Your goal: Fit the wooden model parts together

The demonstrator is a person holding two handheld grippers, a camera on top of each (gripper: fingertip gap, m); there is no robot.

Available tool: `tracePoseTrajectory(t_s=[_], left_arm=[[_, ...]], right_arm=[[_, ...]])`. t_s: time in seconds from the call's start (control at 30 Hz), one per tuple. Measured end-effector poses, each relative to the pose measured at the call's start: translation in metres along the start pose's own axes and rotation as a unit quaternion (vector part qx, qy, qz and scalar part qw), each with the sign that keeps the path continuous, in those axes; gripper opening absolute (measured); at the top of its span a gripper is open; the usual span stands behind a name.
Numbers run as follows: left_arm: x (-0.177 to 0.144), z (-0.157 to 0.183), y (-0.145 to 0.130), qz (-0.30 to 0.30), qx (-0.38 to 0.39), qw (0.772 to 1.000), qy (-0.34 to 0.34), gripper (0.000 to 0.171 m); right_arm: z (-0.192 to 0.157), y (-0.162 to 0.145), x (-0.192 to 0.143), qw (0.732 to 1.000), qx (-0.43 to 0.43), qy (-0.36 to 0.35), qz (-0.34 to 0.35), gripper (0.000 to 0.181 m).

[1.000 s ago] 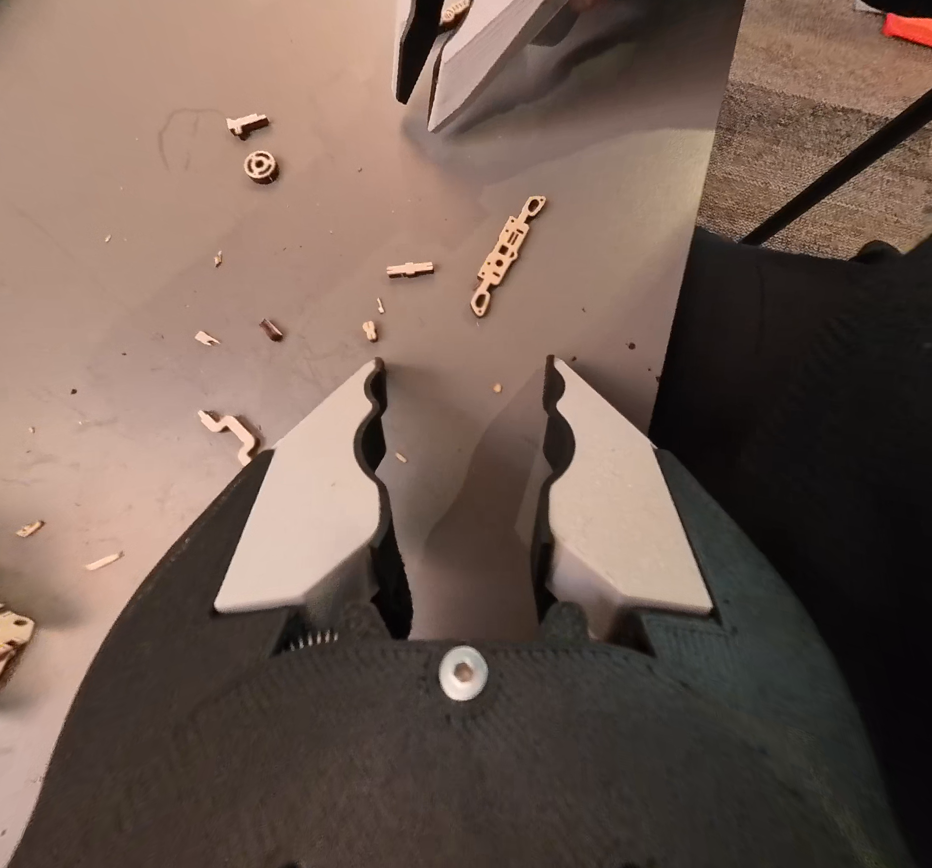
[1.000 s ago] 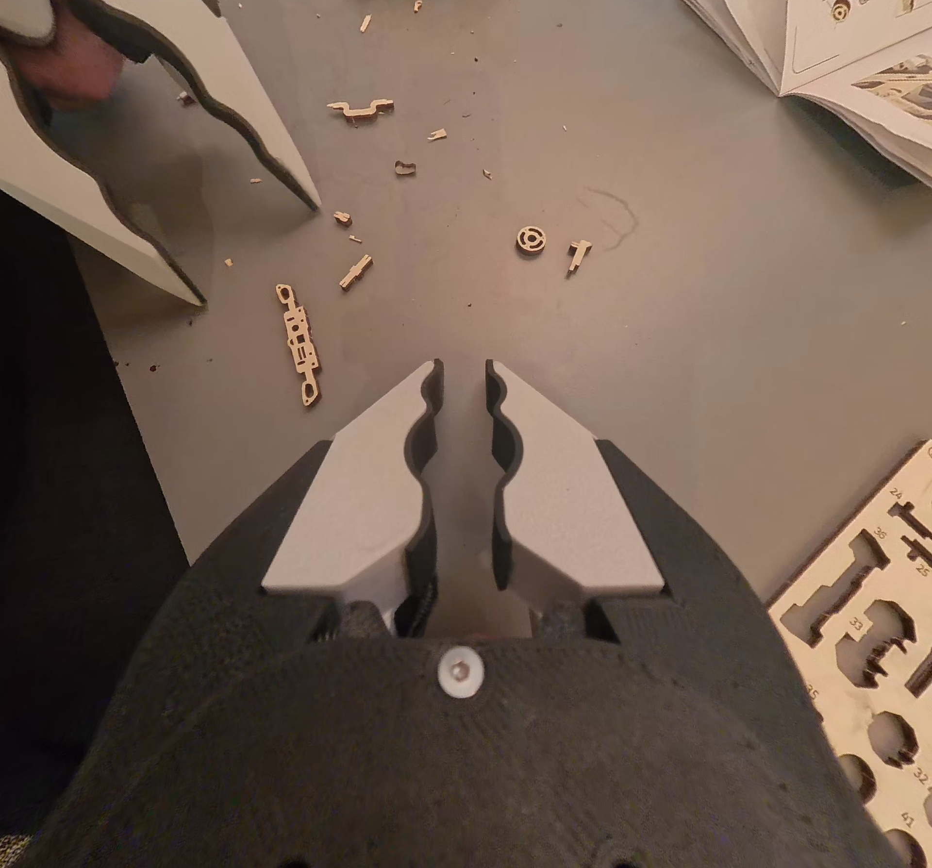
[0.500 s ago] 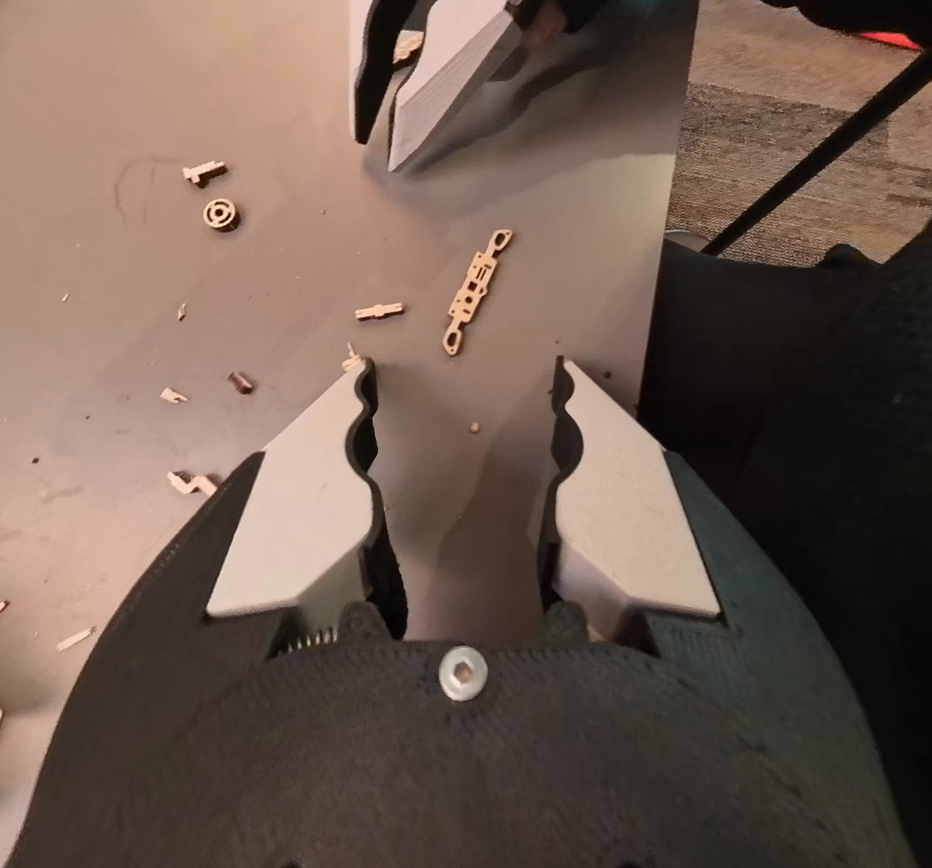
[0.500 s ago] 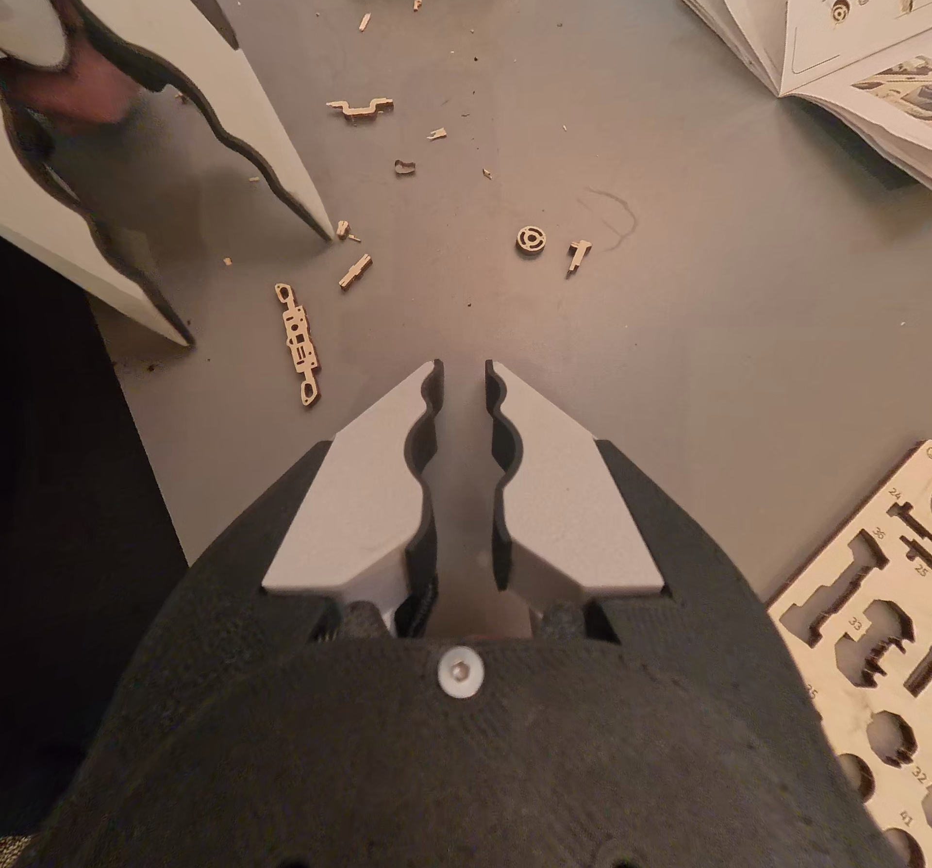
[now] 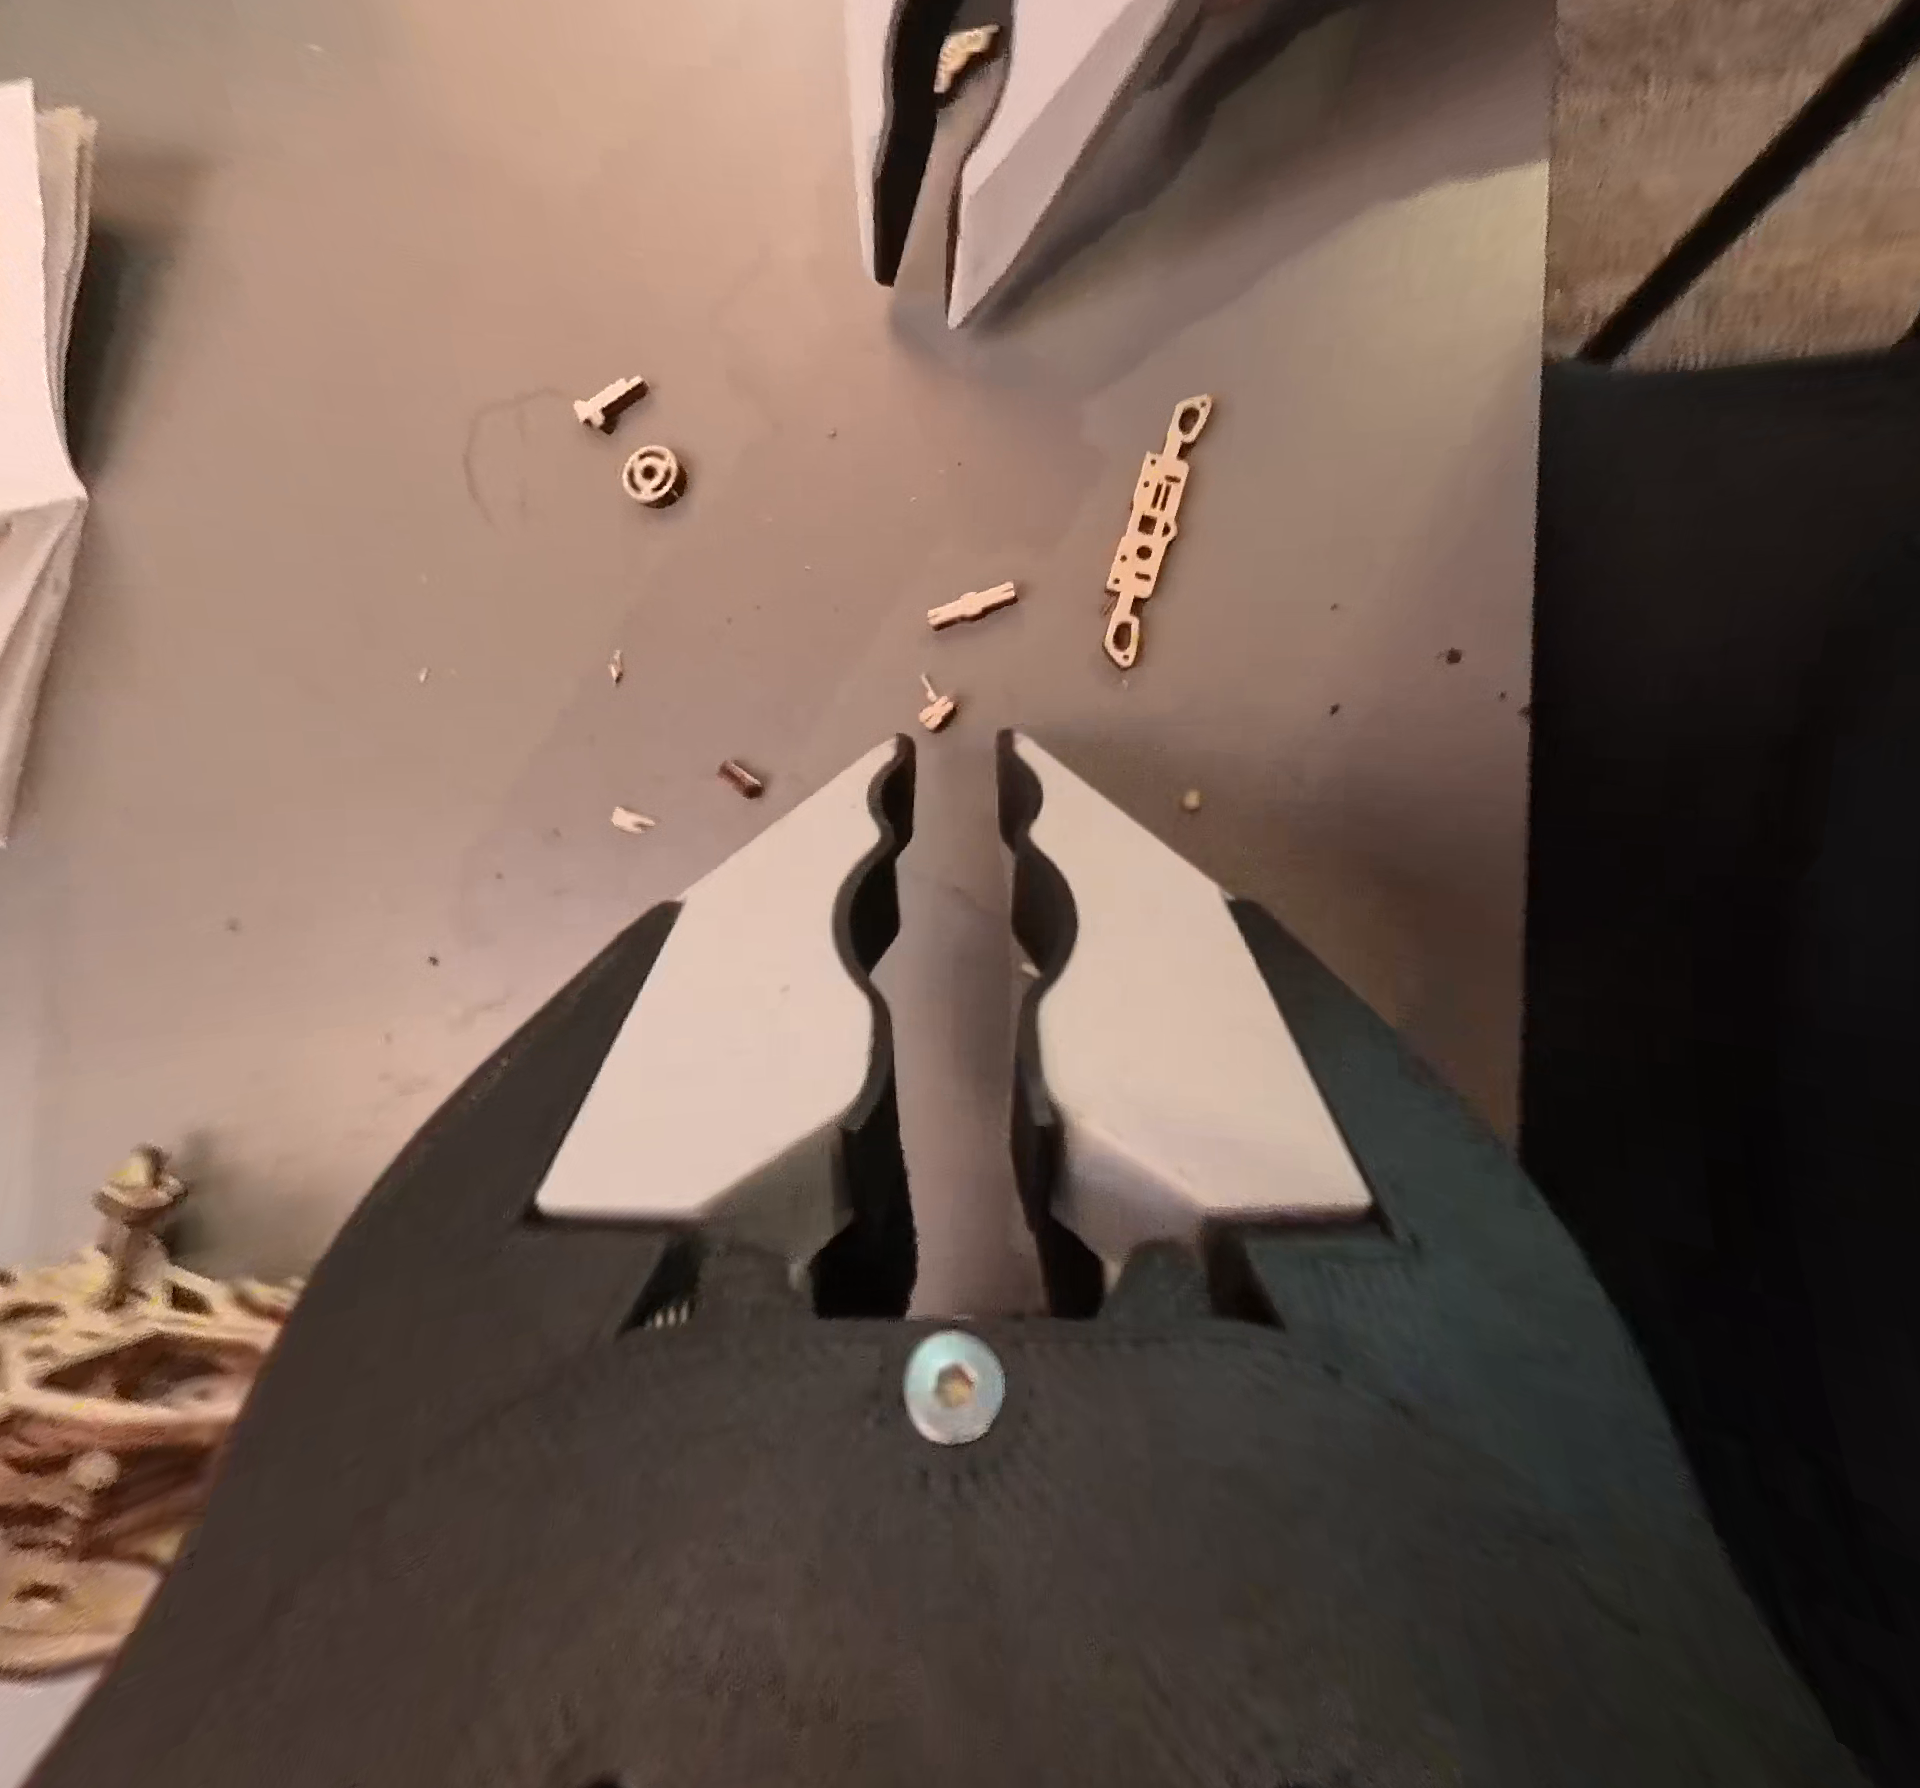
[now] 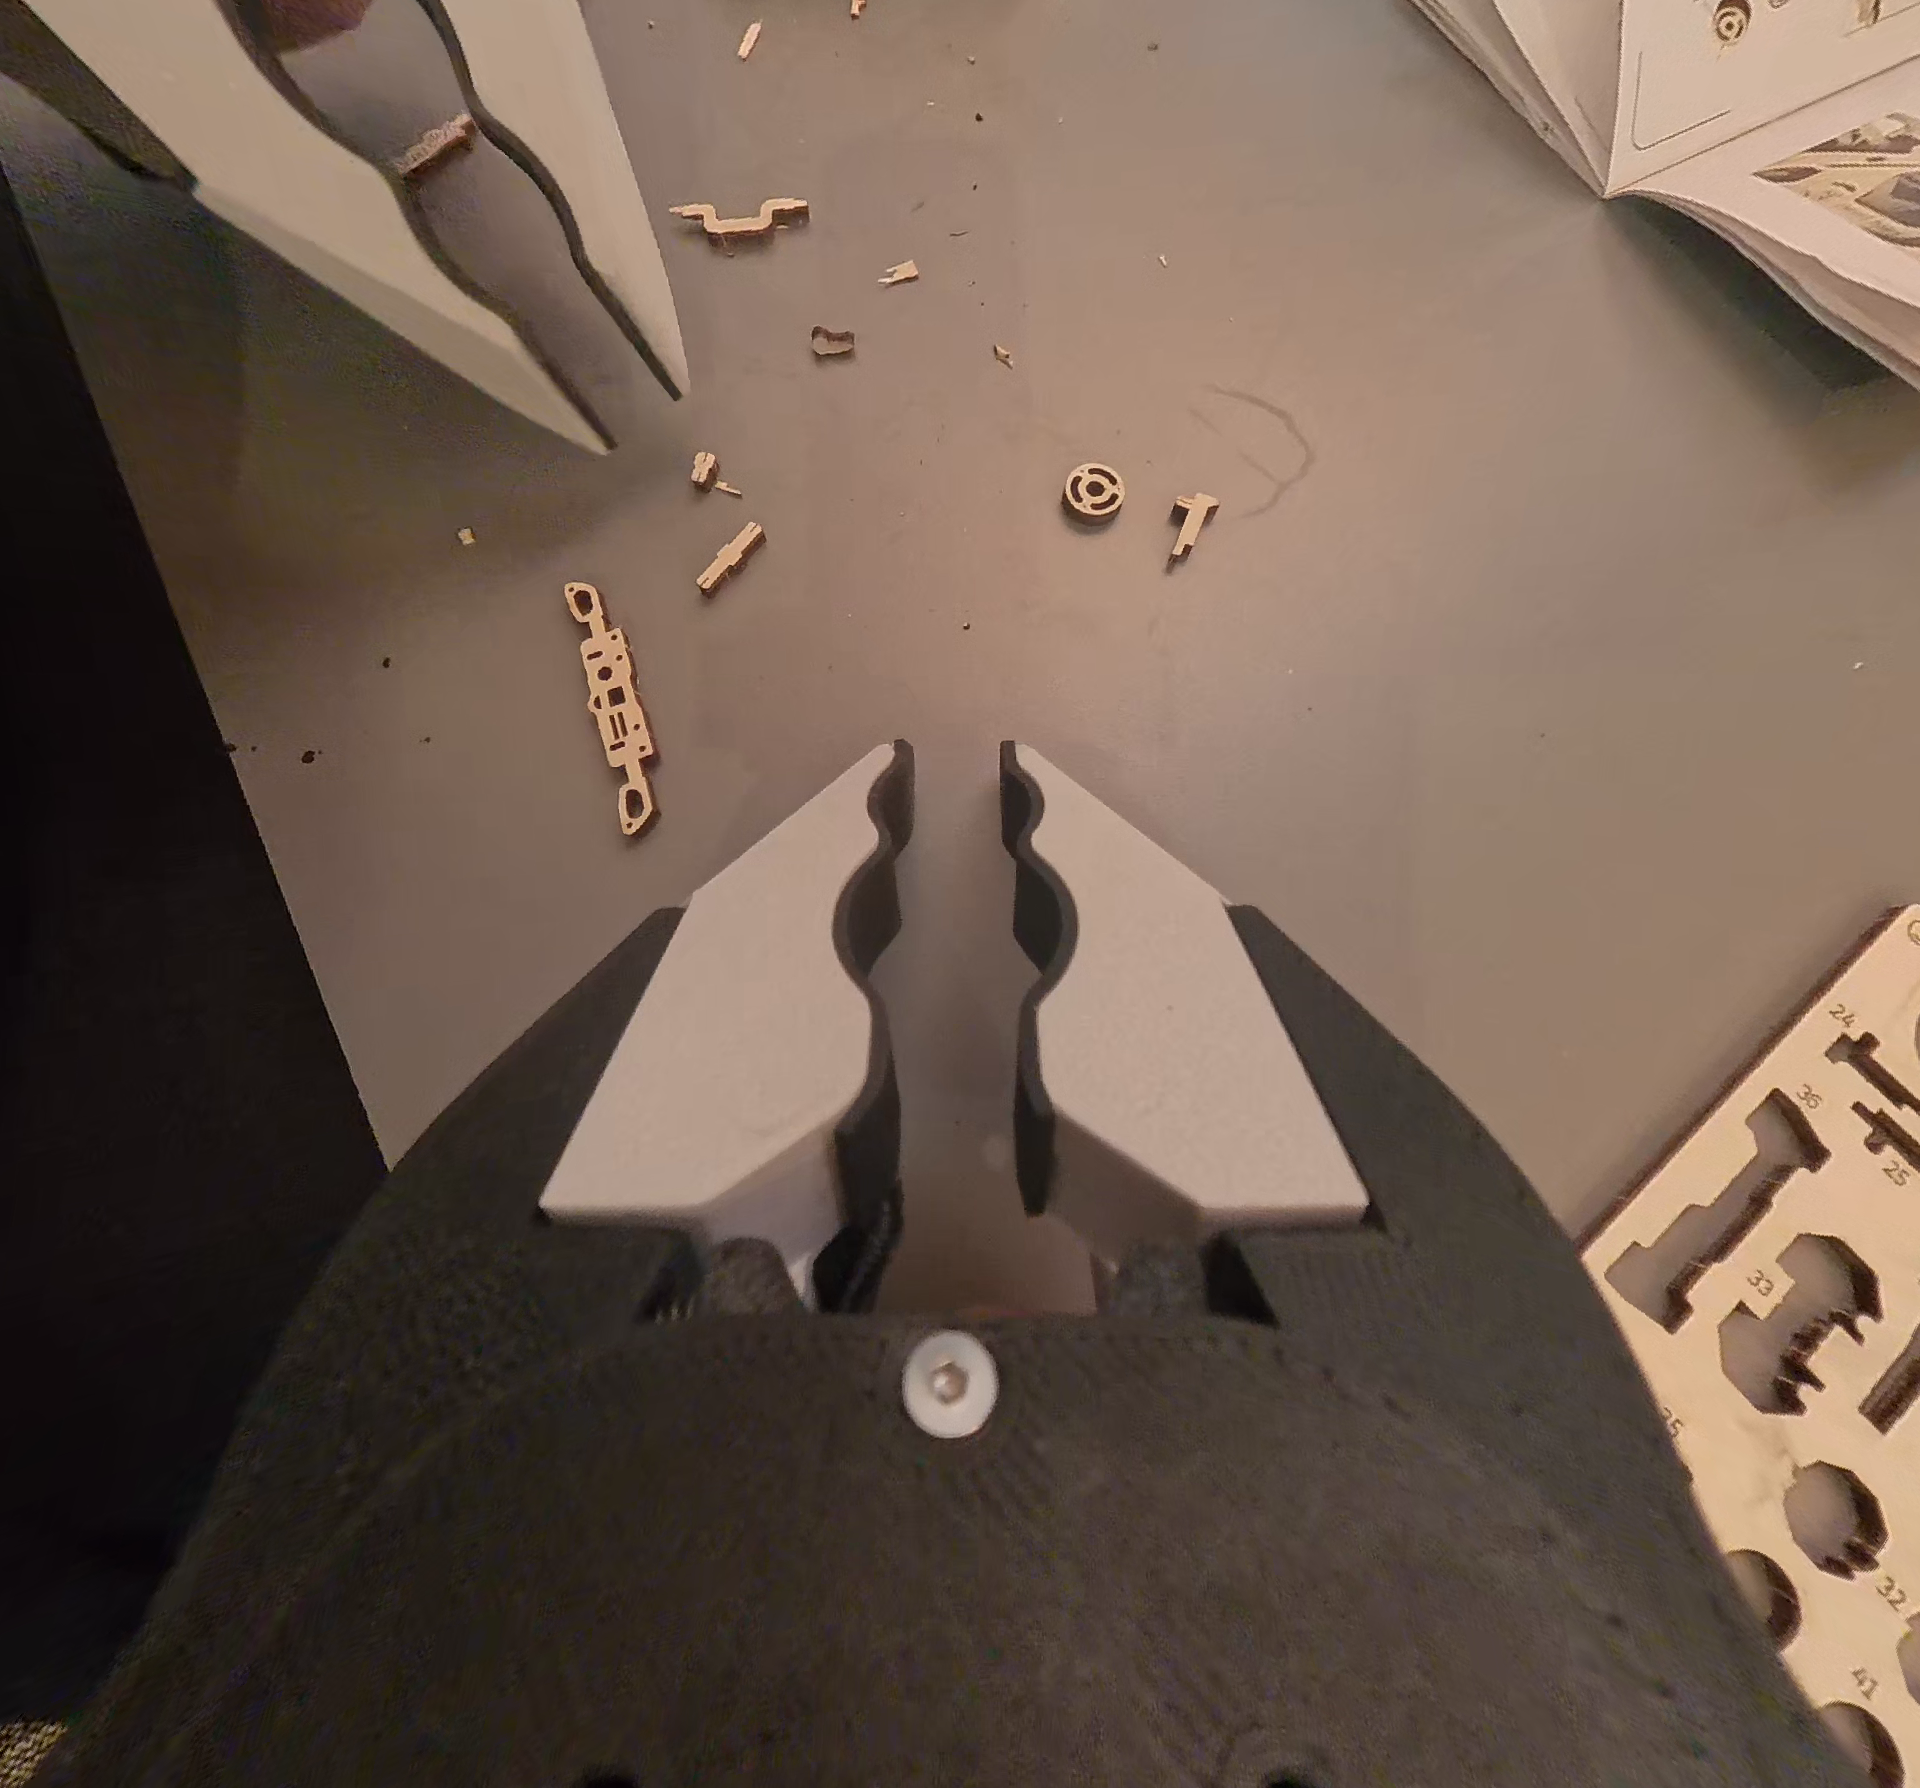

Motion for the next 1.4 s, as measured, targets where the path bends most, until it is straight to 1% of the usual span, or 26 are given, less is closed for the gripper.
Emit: tracePoseTrajectory(t_s=[0.07,0.17,0.27,0.33,0.5,0.6,0.7,0.87,0.97,1.07,1.23,1.4], left_arm=[[0.002,-0.002,0.001,-0.004,0.033,0.999,-0.022,0.009],[0.008,-0.011,0.000,-0.011,0.051,0.998,-0.024,0.008],[0.013,-0.010,0.001,-0.012,0.069,0.997,-0.041,0.007],[0.015,-0.008,0.001,-0.014,0.077,0.995,-0.057,0.007],[0.016,-0.006,0.002,-0.014,0.082,0.994,-0.069,0.004],[0.016,-0.006,0.002,-0.014,0.077,0.994,-0.070,0.007],[0.014,-0.005,0.004,-0.014,0.082,0.994,-0.068,0.009],[0.012,0.003,0.023,0.021,0.068,0.994,-0.084,0.010],[0.018,0.009,0.032,0.025,0.068,0.992,-0.099,0.011],[0.026,0.009,0.029,0.003,0.078,0.992,-0.096,0.012],[0.029,0.012,0.022,-0.009,0.047,0.994,-0.096,0.011],[0.029,0.024,0.020,-0.001,0.033,0.994,-0.100,0.010]], right_arm=[[0.000,0.000,0.000,1.000,0.001,0.000,0.000,0.014],[0.000,0.000,0.000,1.000,0.001,0.001,-0.001,0.014],[0.000,0.000,0.000,1.000,0.002,0.002,-0.001,0.014],[0.000,0.000,0.000,1.000,0.002,0.002,-0.002,0.014],[0.000,0.000,0.000,1.000,0.003,0.002,-0.001,0.014],[0.000,0.000,0.000,1.000,0.002,0.002,0.001,0.014],[-0.001,0.003,-0.004,1.000,-0.002,0.004,0.018,0.015],[-0.011,0.007,-0.013,0.997,-0.004,0.047,0.052,0.010],[-0.019,0.002,-0.013,0.997,-0.011,0.063,0.033,0.011],[-0.026,0.001,-0.011,0.997,-0.020,0.067,0.023,0.011],[-0.032,0.000,-0.008,0.997,-0.024,0.072,0.013,0.011],[-0.037,-0.003,-0.005,0.996,-0.039,0.075,-0.001,0.012]])
Point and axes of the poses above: each gripper's, where its closed fingertips meet, x out along the fingers, y out of its top, z = x × y across the jaws, the point moved 6 cm from there along -x, back along the fingers, and after that the axes turned 12 degrees about z, right-handed, at the moved point
